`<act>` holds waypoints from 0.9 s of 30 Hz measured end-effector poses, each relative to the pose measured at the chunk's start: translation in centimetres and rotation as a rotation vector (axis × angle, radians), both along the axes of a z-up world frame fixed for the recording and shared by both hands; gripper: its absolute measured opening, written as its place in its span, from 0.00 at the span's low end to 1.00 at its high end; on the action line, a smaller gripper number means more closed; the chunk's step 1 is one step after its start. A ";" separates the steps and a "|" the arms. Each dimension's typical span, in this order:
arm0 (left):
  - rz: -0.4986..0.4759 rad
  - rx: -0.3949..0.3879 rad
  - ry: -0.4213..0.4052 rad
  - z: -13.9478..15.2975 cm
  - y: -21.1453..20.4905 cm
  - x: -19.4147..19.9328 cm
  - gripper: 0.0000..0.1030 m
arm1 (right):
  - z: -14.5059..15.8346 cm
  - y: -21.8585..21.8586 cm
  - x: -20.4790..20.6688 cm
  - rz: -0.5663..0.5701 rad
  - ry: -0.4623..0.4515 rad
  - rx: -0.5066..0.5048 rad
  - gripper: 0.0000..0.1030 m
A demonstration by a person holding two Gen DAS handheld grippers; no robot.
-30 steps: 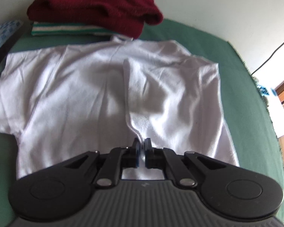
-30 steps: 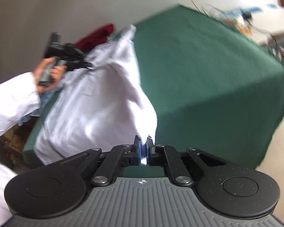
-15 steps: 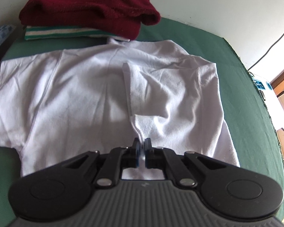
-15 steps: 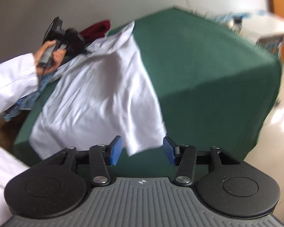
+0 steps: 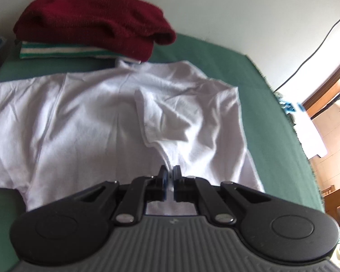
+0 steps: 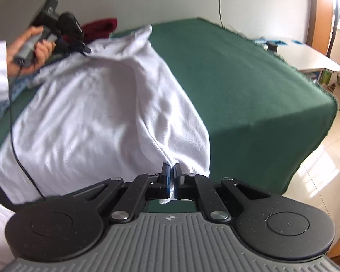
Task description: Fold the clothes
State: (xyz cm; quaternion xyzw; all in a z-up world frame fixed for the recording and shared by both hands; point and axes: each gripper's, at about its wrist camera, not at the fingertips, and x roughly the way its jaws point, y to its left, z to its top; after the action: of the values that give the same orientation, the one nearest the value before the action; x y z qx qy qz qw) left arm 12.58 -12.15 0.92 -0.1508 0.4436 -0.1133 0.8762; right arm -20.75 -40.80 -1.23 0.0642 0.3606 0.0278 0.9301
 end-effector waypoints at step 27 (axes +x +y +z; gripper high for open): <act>-0.072 0.192 -0.055 -3.8 0.9 -3.3 0.15 | -0.5 0.0 2.5 -0.034 0.187 -0.035 0.17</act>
State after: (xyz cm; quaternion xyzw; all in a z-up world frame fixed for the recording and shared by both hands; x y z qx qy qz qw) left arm 9.23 -11.20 -2.89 -0.0468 0.4334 -0.1056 0.8938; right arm -18.24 -40.78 -1.71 0.0564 0.4450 -0.0005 0.8938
